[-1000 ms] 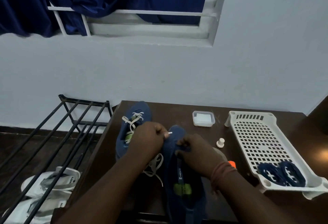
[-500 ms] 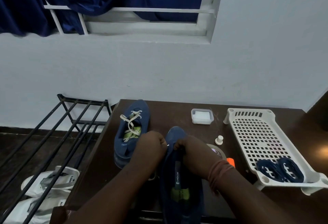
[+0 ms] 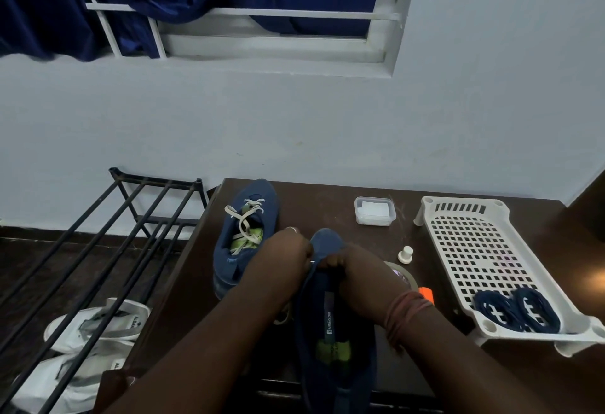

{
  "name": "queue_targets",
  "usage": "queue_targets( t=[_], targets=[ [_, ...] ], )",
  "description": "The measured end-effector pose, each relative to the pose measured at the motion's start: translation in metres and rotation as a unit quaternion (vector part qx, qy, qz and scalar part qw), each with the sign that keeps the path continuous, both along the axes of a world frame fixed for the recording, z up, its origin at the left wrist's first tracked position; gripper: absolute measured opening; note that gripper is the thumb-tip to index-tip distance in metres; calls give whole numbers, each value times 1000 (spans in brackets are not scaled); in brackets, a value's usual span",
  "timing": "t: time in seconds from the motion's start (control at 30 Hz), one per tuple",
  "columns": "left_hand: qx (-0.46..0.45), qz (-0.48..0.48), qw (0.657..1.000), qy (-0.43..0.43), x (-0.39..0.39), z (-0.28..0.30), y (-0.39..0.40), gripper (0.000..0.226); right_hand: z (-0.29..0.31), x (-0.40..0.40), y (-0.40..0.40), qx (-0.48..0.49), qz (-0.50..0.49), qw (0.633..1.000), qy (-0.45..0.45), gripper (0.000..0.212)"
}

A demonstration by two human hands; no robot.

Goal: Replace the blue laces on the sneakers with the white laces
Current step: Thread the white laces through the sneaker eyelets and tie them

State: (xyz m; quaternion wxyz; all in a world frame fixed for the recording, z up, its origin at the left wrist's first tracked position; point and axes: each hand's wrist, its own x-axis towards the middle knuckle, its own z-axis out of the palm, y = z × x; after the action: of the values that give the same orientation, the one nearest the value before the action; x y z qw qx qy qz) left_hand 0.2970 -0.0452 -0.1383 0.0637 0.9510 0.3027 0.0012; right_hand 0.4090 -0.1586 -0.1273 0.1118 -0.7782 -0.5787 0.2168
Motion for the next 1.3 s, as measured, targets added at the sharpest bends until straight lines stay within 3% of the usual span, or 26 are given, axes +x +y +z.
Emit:
queue_targets(
  t=[0.23,0.6,1.03,1.3],
  targets=[
    [5,-62,998,-2,0,10,3,21,-2,-3,-1,-1,24,1000,16,42],
    [-31,54,998,4,-8,12,3,18,7,-4,1,-40,21,999,8,48],
    [-15,-28,994,106,1,9,9,23,11,-5,-3,-22,20,1000,8,42],
    [-15,-8,997,70,-1,6,2,24,6,-6,-3,-16,5,999,27,45]
  ],
)
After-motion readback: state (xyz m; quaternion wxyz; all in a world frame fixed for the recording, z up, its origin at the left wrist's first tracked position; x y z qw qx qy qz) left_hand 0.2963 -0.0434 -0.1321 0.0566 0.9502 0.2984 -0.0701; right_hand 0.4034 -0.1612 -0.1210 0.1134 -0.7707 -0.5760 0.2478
